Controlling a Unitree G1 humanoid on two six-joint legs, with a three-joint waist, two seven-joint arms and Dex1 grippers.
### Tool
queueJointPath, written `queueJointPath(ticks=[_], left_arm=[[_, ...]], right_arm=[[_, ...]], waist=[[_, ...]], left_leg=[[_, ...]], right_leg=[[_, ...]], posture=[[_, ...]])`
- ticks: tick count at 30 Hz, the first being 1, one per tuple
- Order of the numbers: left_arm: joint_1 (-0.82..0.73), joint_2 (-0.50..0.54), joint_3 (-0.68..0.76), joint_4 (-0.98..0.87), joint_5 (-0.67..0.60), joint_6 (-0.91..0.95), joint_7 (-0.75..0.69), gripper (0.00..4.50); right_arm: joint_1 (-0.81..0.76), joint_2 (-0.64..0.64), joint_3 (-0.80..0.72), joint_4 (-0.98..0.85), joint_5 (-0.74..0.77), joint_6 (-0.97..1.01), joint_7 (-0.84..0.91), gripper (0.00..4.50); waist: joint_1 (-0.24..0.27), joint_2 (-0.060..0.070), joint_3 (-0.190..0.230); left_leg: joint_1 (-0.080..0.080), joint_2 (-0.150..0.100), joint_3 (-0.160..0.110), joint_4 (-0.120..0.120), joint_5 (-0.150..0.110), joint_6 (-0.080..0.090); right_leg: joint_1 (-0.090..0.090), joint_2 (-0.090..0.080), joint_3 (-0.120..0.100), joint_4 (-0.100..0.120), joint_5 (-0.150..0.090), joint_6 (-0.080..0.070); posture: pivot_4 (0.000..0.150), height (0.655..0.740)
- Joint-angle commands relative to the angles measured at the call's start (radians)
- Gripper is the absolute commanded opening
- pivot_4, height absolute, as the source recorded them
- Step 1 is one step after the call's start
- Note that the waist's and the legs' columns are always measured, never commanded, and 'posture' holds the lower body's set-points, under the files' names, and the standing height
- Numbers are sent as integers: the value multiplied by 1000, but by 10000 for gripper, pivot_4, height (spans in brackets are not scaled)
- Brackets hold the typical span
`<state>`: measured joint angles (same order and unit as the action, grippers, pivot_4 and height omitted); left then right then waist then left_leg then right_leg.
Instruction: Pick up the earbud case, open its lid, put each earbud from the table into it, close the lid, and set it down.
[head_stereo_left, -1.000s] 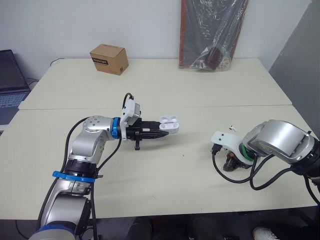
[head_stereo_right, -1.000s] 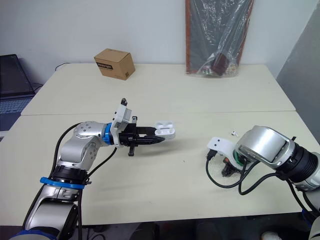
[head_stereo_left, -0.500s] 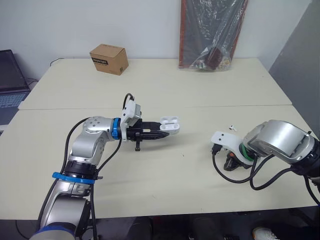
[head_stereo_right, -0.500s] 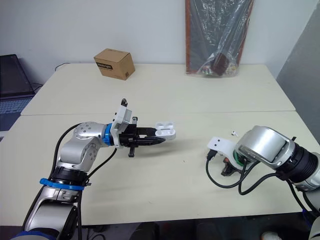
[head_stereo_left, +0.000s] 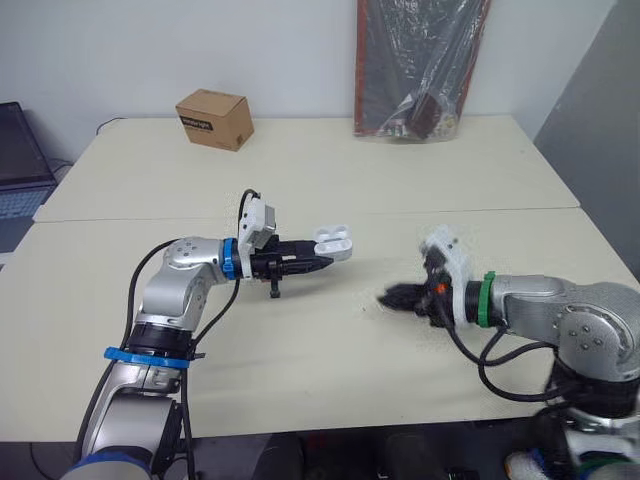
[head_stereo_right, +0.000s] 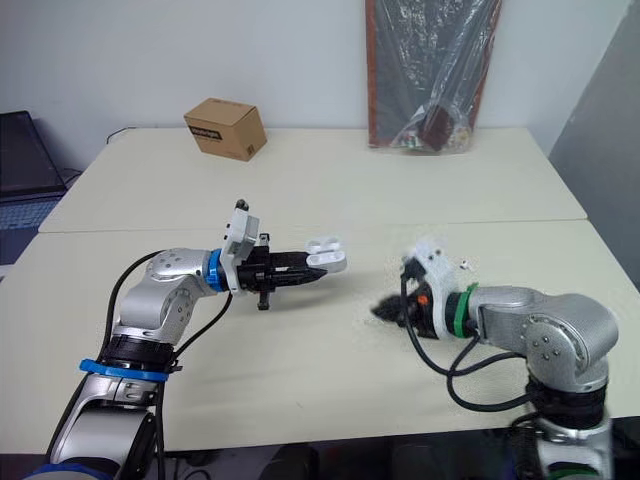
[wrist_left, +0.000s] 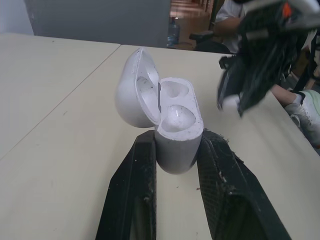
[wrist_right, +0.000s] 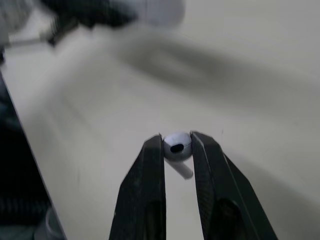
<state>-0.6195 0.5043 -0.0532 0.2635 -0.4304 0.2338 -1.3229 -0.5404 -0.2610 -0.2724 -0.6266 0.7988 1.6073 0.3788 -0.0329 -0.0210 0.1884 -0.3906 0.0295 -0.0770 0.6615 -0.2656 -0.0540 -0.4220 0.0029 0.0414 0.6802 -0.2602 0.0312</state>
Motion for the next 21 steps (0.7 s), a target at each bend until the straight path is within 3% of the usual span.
queueJointPath(ticks=[1,9,21], left_arm=[[-26,-16,11,14,3,-35,3,7753],[-59,-67,20,73,26,-86,55,7753],[-125,-153,23,147,67,-143,165,7753]], right_arm=[[-67,119,-110,-47,-13,7,-112,3822],[-196,252,-81,-63,-73,-28,-251,3822],[-218,367,51,19,-219,-170,-397,3822]], waist=[[0,1,0],[0,1,0],[-2,1,0]], left_leg=[[0,0,0,0,0,0],[0,0,0,-1,0,0],[0,0,0,-1,0,0]], right_leg=[[0,0,0,0,0,0],[0,0,0,0,3,-5],[0,0,0,0,3,-5]], posture=[[1500,7400],[1500,7400],[1500,7400]])
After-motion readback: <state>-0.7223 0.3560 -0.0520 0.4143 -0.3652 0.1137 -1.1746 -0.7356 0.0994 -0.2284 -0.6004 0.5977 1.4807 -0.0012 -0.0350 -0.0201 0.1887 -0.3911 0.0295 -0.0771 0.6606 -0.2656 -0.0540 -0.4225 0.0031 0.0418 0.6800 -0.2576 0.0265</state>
